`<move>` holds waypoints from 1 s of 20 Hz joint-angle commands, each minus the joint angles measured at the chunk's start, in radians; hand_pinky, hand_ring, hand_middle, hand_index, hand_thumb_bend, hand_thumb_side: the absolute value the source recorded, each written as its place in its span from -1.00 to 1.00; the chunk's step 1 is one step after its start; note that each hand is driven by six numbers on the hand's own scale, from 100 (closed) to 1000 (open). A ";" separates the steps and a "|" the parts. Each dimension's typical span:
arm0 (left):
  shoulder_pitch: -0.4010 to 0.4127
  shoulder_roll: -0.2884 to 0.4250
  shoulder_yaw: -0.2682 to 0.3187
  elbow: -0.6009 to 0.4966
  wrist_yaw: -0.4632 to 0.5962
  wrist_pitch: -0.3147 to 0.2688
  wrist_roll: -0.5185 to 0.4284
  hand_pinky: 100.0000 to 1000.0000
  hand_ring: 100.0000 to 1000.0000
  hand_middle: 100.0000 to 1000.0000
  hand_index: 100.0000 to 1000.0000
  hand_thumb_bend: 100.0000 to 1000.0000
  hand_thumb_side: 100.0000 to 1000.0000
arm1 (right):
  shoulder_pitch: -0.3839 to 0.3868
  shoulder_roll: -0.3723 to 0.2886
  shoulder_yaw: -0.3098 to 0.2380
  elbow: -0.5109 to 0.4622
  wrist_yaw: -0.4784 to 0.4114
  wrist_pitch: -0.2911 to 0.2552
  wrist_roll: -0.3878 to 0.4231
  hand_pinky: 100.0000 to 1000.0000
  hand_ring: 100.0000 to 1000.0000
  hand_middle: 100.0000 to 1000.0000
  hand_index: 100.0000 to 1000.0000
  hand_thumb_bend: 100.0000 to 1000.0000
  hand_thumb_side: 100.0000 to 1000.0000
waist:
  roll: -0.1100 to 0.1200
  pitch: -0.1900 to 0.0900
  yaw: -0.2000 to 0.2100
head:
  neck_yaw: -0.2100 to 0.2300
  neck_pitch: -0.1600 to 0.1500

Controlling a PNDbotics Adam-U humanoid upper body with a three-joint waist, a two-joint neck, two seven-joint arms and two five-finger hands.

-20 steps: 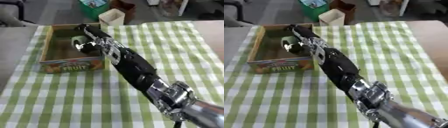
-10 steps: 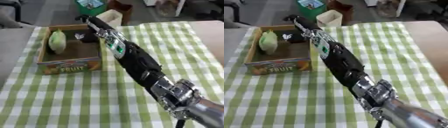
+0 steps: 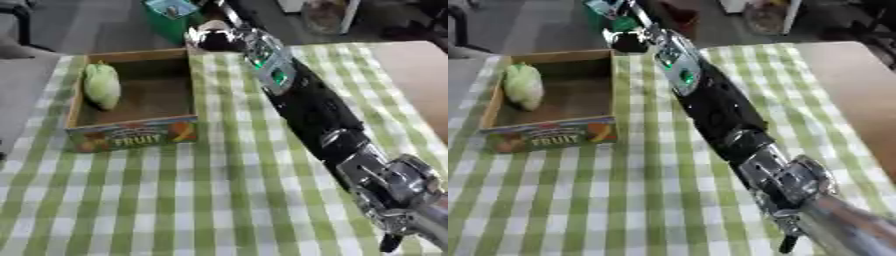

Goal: Pick up objects on the table and place them in the box.

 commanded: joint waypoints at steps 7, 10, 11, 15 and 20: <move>-0.004 0.032 0.017 -0.018 -0.002 -0.002 0.012 0.48 0.48 0.39 0.30 -0.73 -0.65 | 0.108 -0.191 -0.029 -0.182 -0.295 0.057 -0.123 0.29 0.20 0.25 0.46 -1.00 -0.47 | 0.002 -0.015 -0.027 | 0.021 0.000; -0.002 0.032 0.019 -0.017 -0.003 -0.002 0.014 0.46 0.48 0.39 0.30 -0.72 -0.64 | 0.159 -0.228 -0.042 -0.224 -0.351 0.065 -0.145 0.28 0.19 0.23 0.45 -1.00 -0.45 | 0.000 -0.014 -0.035 | 0.024 0.013; -0.002 0.032 0.019 -0.017 -0.003 -0.001 0.015 0.46 0.48 0.39 0.30 -0.72 -0.64 | 0.173 -0.237 -0.045 -0.234 -0.364 0.068 -0.150 0.28 0.19 0.23 0.45 -1.00 -0.44 | -0.001 -0.014 -0.038 | 0.026 0.020; 0.001 0.031 0.021 -0.017 -0.004 0.000 0.016 0.44 0.48 0.39 0.30 -0.72 -0.63 | 0.219 -0.261 -0.060 -0.259 -0.404 0.075 -0.170 0.27 0.18 0.21 0.44 -1.00 -0.40 | -0.003 -0.013 -0.051 | 0.037 0.047; 0.004 0.030 0.021 -0.016 -0.007 0.003 0.016 0.43 0.48 0.39 0.30 -0.71 -0.62 | 0.254 -0.274 -0.071 -0.267 -0.434 0.079 -0.183 0.27 0.18 0.21 0.44 -1.00 -0.39 | -0.010 -0.014 -0.064 | 0.053 0.083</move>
